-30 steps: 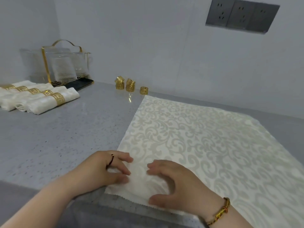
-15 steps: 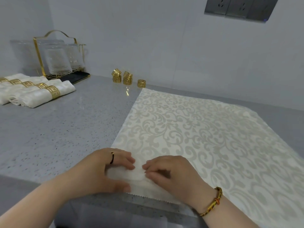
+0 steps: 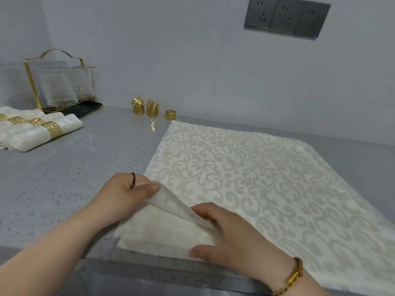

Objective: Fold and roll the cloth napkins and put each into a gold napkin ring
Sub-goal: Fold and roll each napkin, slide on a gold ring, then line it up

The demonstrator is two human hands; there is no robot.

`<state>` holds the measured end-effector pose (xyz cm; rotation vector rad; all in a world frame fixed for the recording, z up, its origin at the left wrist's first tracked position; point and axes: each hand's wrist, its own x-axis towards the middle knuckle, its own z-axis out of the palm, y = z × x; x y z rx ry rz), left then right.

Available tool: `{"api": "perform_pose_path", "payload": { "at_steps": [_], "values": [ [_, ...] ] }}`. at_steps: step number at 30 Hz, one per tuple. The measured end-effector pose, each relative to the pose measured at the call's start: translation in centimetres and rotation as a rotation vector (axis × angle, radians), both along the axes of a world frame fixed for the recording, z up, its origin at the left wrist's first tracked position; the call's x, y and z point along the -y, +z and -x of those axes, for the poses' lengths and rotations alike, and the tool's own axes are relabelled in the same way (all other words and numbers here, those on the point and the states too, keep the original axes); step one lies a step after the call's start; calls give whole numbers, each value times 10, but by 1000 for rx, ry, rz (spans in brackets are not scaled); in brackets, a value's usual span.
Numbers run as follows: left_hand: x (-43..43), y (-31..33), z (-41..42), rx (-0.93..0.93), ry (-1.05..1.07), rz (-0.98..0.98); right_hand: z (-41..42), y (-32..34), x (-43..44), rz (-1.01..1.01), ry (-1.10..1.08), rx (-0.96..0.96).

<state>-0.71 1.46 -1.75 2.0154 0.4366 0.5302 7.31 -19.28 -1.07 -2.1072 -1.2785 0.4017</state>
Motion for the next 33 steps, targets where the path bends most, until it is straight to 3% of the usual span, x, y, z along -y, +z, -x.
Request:
{"api": "perform_pose_path", "payload": {
  "at_steps": [3,5,8,9,13,19,23,29,33],
  "values": [
    [-4,7,-4,19,31,56,-10,7,30,5,-159,247],
    [-5,11,-6,60,100,94,-23,11,53,54,-204,518],
    [-6,20,-7,126,182,145,-37,19,92,138,-342,664],
    [-8,21,-7,121,196,146,-40,22,104,222,-412,653],
    [-21,26,-6,108,241,157,-53,28,156,212,-575,338],
    [-38,30,-10,86,290,162,-74,47,187,-182,-696,-84],
    [-42,25,-23,18,300,74,-93,49,172,-180,-811,-88],
    [-66,6,-51,-233,265,-78,-139,35,135,-9,-880,-40],
    [-83,7,-73,-279,238,-159,-169,25,111,62,-903,-31]
  ]
}}
